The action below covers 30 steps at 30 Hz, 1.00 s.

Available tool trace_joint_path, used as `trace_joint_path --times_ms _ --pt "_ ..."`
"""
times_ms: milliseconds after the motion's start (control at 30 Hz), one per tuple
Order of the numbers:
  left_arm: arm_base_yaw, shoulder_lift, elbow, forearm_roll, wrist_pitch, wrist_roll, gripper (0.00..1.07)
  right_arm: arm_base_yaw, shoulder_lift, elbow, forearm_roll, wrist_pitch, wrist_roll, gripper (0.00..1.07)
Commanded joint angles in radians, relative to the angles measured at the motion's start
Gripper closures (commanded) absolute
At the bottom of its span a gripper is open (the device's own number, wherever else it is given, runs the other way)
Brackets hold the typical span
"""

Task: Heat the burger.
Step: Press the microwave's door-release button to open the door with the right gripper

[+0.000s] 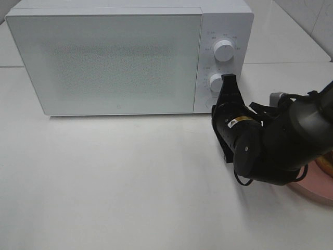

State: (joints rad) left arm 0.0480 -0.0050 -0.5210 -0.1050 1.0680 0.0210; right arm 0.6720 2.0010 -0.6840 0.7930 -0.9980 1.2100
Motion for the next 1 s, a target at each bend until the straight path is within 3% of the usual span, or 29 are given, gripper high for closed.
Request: trace_joint_path --times_ms 33,433,1000 --pt "0.003 -0.022 0.002 -0.009 0.003 -0.002 0.1 -0.017 0.013 -0.024 -0.02 0.007 0.0 1.07" --pt "0.003 -0.022 0.002 -0.009 0.003 -0.002 0.1 -0.054 0.083 -0.114 -0.033 0.077 0.006 1.07" --pt "0.003 -0.022 0.002 -0.008 0.003 -0.002 0.1 -0.089 0.133 -0.162 -0.06 0.039 -0.007 1.07"
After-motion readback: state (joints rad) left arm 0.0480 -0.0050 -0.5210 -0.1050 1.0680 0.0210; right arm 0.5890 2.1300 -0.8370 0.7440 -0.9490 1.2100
